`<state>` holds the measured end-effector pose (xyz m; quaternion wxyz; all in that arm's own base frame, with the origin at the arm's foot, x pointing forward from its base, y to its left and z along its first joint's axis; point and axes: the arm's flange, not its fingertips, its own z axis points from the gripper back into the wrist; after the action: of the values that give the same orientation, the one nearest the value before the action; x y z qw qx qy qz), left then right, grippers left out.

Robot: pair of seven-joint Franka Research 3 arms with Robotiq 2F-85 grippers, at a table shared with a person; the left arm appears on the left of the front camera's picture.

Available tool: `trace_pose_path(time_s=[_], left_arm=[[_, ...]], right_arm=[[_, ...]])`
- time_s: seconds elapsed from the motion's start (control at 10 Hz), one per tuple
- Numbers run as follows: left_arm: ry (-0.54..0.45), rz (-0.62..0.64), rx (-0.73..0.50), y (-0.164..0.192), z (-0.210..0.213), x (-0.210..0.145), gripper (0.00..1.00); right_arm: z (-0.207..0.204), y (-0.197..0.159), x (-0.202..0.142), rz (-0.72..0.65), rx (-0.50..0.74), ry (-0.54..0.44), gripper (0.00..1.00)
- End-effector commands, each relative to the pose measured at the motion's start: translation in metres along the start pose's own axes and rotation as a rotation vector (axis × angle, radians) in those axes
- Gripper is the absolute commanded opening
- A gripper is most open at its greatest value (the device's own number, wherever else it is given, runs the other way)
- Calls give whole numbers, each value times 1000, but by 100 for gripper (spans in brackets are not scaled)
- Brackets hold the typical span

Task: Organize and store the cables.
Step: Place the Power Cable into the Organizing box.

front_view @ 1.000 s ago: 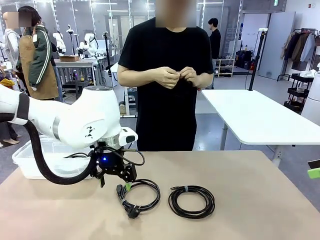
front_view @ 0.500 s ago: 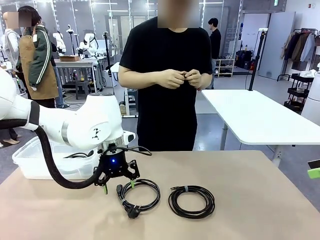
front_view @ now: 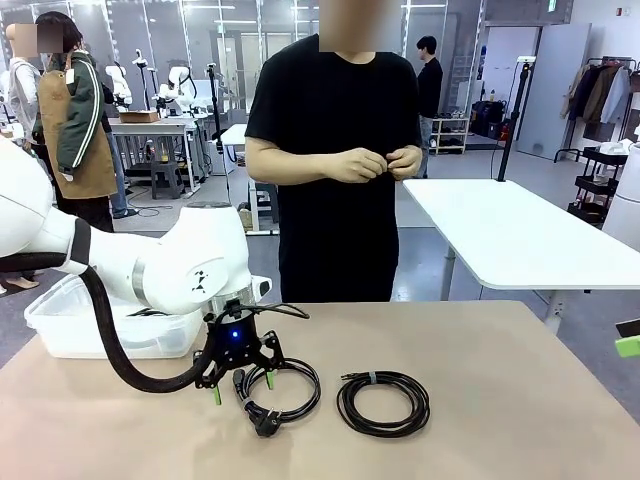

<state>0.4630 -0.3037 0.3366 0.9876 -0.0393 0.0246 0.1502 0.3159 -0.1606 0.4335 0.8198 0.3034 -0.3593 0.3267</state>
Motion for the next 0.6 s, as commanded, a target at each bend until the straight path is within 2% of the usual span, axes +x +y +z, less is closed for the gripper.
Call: trace_pose_path(time_s=[0.0, 0.5], left_arm=[[-17, 68, -22, 0, -13, -2, 100], [-38, 97, -37, 8, -27, -7, 100]], right_arm=[[0, -2, 1, 11, 0, -18, 100], [0, -2, 1, 11, 0, -18, 100]])
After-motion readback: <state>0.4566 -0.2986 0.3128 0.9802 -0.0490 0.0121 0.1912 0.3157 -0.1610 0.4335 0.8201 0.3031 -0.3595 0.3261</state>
